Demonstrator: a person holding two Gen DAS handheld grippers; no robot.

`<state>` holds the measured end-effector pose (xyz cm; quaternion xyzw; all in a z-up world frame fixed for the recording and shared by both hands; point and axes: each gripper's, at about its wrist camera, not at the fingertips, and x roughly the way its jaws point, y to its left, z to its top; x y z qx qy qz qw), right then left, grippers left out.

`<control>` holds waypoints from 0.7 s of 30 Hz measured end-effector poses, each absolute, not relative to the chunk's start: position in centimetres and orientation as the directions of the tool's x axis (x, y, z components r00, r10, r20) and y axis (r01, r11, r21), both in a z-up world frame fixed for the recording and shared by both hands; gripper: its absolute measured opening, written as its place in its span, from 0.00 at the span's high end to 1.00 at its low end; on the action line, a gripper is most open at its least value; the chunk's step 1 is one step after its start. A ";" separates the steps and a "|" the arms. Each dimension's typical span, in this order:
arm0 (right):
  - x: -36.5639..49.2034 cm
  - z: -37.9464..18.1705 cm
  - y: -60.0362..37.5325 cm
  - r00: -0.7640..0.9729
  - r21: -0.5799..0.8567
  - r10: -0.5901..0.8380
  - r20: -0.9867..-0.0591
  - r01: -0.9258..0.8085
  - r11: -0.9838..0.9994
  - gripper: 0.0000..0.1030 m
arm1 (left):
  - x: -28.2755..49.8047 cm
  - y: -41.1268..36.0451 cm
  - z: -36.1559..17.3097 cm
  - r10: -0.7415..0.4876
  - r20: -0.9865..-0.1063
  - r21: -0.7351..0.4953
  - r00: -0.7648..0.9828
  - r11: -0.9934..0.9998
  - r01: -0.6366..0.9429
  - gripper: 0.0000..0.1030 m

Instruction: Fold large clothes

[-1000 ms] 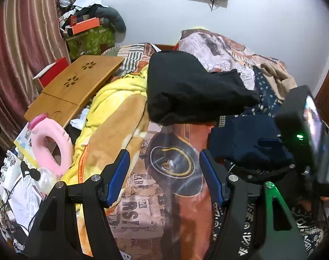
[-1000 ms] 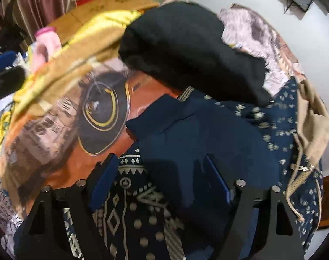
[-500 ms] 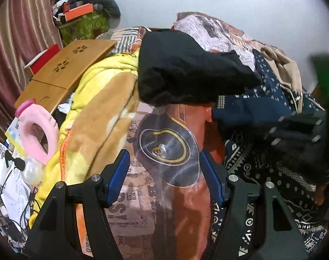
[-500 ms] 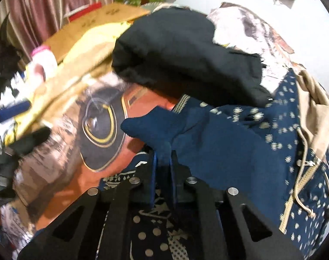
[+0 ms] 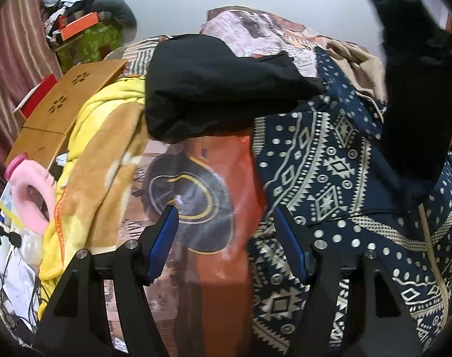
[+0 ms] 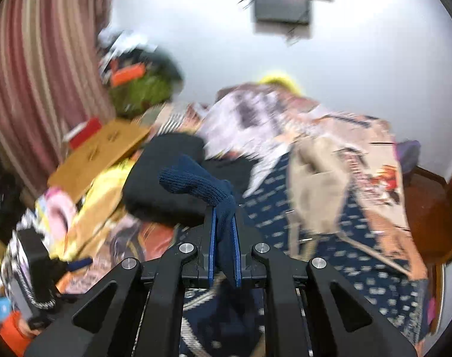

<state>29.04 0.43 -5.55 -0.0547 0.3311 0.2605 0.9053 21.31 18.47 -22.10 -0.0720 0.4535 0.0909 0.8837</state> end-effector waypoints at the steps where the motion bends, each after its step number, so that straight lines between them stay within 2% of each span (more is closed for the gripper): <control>1: 29.0 -5.0 -0.9 0.667 0.077 0.423 -0.613 -0.482 0.873 0.92 | 21.6 18.0 -22.1 0.090 -0.815 -0.045 0.572 0.975 -0.219 0.36; 7: 29.0 -5.2 -7.8 0.712 0.149 0.358 -0.604 -0.341 0.928 0.92 | 22.7 16.0 -22.2 0.073 -0.822 -0.045 0.564 0.980 -0.194 0.36; 21: 27.9 -15.4 -19.5 0.526 0.385 0.332 -0.783 -0.010 0.923 0.92 | 24.3 11.7 -22.2 0.069 -0.834 0.001 0.547 0.992 -0.123 0.36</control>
